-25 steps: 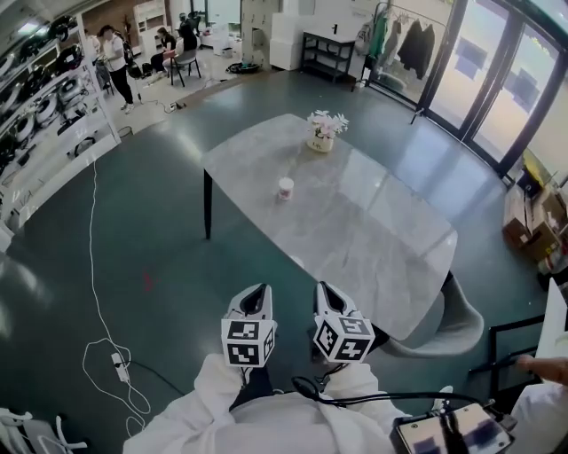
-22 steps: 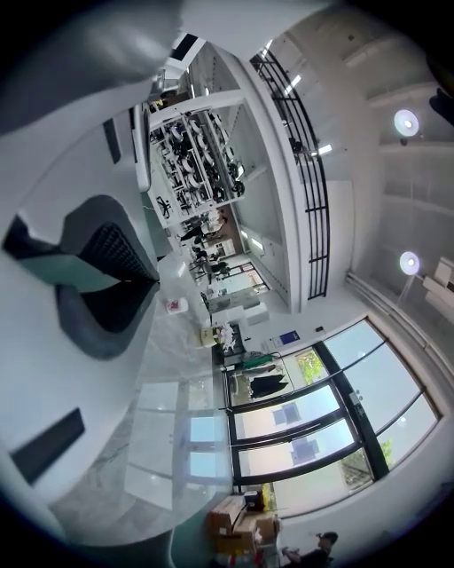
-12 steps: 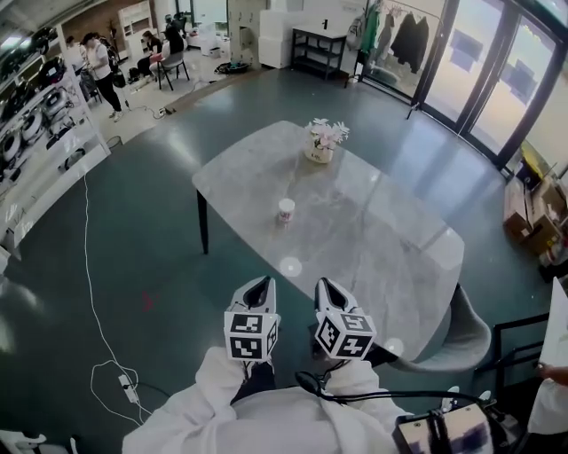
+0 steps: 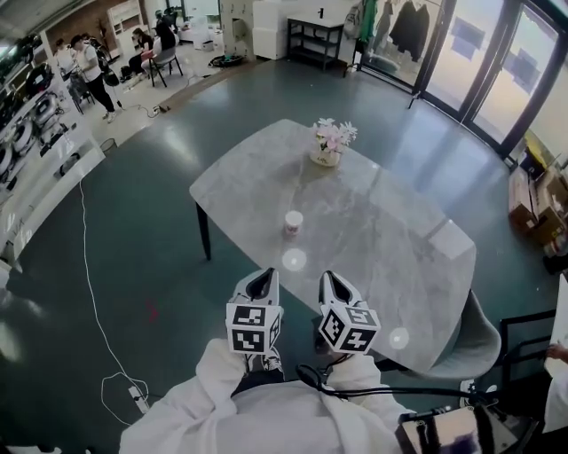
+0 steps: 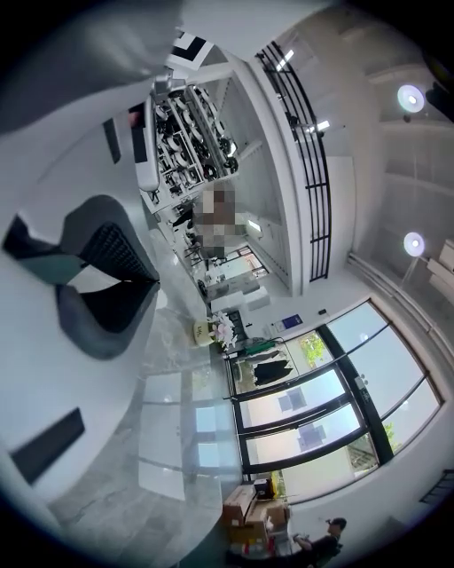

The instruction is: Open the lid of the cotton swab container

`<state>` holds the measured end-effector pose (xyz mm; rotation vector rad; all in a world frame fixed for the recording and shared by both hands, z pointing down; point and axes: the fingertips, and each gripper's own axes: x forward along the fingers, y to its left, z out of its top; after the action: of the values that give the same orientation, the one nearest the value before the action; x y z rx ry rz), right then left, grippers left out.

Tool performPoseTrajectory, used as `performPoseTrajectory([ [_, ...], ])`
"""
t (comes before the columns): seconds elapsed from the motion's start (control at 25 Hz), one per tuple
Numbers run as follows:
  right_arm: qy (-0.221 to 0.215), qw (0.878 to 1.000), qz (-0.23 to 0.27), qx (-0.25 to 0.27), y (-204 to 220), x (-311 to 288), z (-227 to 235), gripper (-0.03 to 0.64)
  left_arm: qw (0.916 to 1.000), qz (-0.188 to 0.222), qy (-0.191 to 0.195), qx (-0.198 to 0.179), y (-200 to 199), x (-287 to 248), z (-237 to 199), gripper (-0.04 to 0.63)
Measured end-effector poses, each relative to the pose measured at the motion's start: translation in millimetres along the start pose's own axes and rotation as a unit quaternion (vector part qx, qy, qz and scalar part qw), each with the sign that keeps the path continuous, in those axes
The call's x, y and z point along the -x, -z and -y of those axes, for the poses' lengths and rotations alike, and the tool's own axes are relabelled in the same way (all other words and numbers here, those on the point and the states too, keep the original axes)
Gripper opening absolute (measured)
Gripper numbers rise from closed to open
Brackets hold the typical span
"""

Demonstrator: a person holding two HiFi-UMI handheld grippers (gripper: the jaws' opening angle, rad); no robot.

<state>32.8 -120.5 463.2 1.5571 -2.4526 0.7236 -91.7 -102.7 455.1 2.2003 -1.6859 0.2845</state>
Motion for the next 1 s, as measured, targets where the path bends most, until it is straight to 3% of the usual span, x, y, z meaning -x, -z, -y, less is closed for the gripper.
performPoseTrajectory([
  [0.44,0.027,1.0,-0.007,-0.003,-11,-51,-2,0.06,0.9996,-0.008,0.028,-0.001,-17,-48,-37,-0.005],
  [0.72,0.042,0.999,-0.028,0.003,-6,-60,7,0.06,0.9987,-0.03,0.04,0.012,0,-67,-39,-0.005],
  [1.0,0.03,0.998,-0.046,0.004,-5,-81,15,0.06,0.9986,-0.04,0.03,0.021,6,-84,-43,-0.005],
])
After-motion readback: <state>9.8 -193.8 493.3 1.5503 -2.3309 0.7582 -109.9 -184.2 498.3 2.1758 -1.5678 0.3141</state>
